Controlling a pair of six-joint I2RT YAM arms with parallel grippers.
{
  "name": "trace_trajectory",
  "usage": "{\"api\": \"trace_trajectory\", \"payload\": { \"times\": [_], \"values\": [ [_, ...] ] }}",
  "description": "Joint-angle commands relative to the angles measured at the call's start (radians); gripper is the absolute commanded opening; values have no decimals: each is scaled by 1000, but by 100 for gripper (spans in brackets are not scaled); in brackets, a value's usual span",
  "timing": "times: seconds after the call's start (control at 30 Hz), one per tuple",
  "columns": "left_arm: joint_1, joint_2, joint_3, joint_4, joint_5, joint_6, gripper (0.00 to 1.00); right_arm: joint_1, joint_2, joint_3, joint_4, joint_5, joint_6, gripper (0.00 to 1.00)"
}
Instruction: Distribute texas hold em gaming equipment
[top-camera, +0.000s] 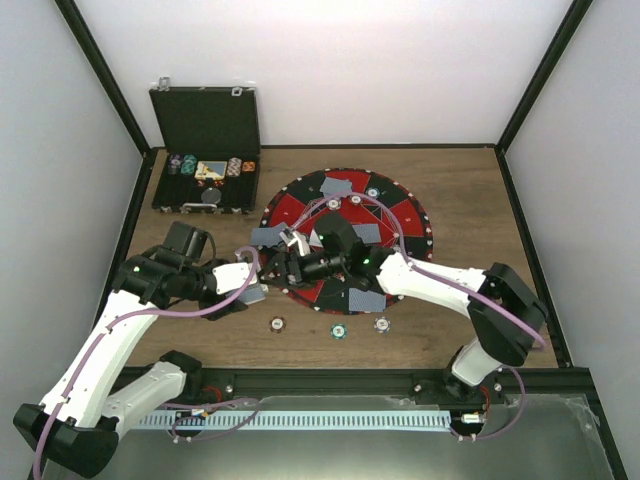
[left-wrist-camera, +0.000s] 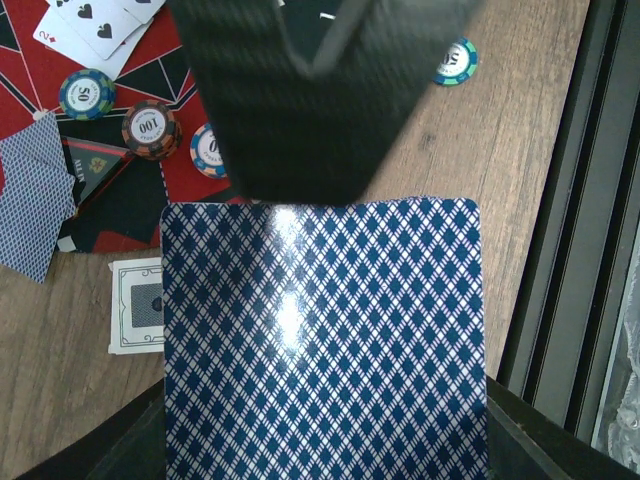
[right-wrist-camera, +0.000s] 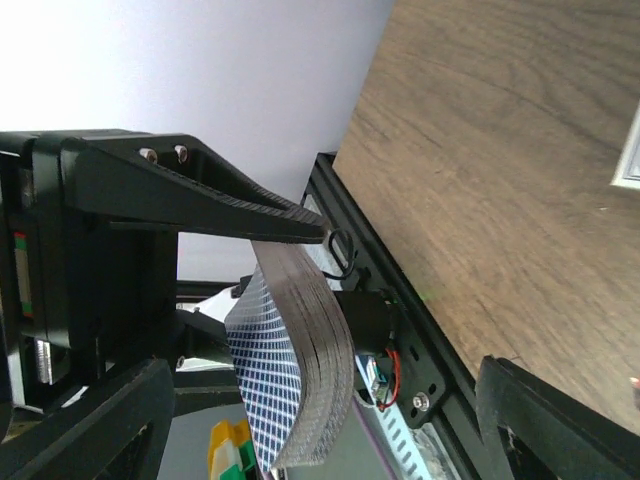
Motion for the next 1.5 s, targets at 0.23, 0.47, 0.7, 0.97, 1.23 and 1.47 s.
{"api": "trace_trajectory", "payload": {
  "times": [0.23, 0.47, 0.7, 0.97, 1.23, 1.47],
  "values": [
    [2, -7, 33, 11, 21, -4, 12, 76, 135, 39, 189, -54, 105, 83],
    [2, -5, 31, 11, 21, -2, 12, 86, 204, 80, 241, -78, 133, 81],
    [3, -7, 31, 7, 17, -2, 12, 82, 253, 86, 261, -93, 141, 77],
    [3, -15, 31, 2, 12, 1, 12, 16, 215, -12, 264, -78, 136, 66],
    [3, -8, 31, 6, 18, 2, 12, -26, 151, -47, 187, -54, 92, 59],
    [3, -8, 29, 8, 16, 1, 12, -46, 107, -55, 170, -48, 86, 48]
  ]
}}
